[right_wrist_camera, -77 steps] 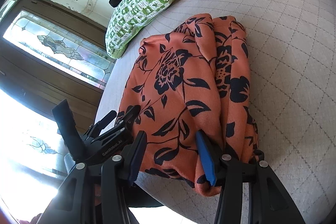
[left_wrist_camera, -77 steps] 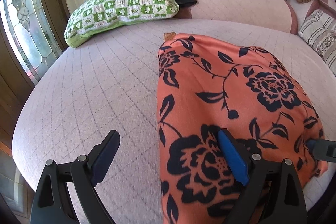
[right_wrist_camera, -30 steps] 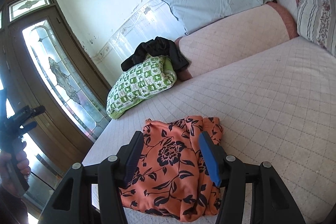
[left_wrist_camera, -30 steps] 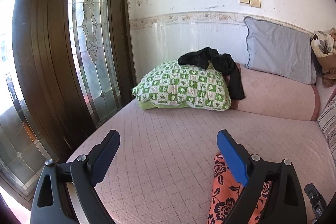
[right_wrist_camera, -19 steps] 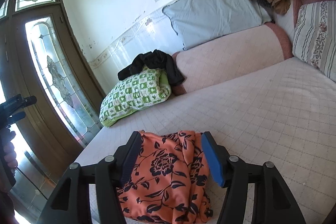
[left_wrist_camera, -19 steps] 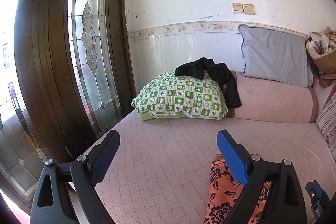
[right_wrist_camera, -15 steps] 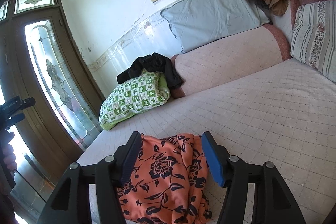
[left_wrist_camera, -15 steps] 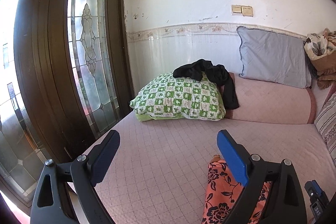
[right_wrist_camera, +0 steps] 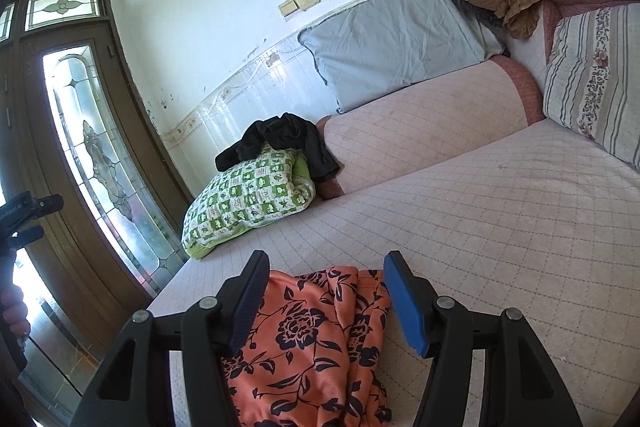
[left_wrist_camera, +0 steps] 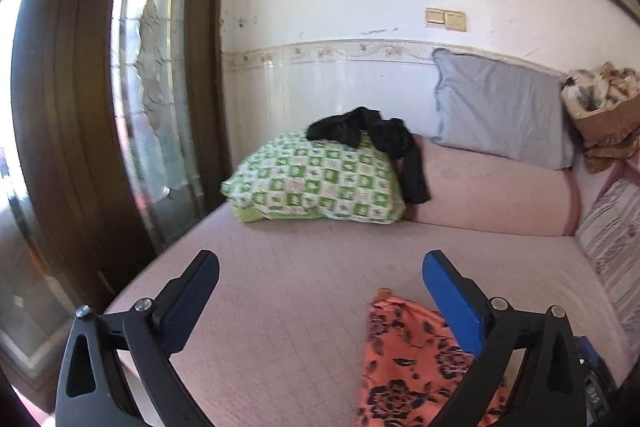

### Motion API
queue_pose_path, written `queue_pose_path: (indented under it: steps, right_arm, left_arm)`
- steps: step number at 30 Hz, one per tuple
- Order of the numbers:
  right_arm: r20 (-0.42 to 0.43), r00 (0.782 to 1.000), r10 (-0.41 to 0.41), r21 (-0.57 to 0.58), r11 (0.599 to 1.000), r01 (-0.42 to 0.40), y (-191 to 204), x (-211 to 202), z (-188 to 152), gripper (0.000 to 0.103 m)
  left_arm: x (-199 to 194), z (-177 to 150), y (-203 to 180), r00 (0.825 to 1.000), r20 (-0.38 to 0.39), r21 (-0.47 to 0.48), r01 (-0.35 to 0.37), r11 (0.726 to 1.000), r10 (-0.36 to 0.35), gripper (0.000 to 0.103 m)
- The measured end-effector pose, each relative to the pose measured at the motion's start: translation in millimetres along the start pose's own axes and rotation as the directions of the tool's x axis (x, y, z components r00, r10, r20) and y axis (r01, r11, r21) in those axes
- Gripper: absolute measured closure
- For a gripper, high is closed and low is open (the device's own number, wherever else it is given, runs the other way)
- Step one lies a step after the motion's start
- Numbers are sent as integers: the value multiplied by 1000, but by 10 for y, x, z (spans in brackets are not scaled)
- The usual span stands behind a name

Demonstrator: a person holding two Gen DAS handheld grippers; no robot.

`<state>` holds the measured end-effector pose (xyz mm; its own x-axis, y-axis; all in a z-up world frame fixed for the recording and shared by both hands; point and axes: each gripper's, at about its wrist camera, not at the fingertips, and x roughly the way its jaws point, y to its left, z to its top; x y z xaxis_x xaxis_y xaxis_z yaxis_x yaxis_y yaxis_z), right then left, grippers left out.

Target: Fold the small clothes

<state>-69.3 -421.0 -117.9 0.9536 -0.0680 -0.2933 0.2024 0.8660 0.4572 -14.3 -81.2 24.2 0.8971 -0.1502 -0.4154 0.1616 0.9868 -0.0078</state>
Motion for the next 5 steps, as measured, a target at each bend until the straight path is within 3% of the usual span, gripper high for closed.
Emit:
queue_pose_path:
  steps: [2, 5]
  right_arm:
    - [3, 1000, 0, -2, 1000, 0, -4, -2, 17, 40]
    - [5, 1000, -15, -14, 1000, 15, -18, 17, 75, 40]
  left_arm:
    - [24, -38, 6, 998, 6, -24, 64, 998, -64, 1]
    - [130, -63, -11, 998, -21, -13, 54, 998, -54, 0]
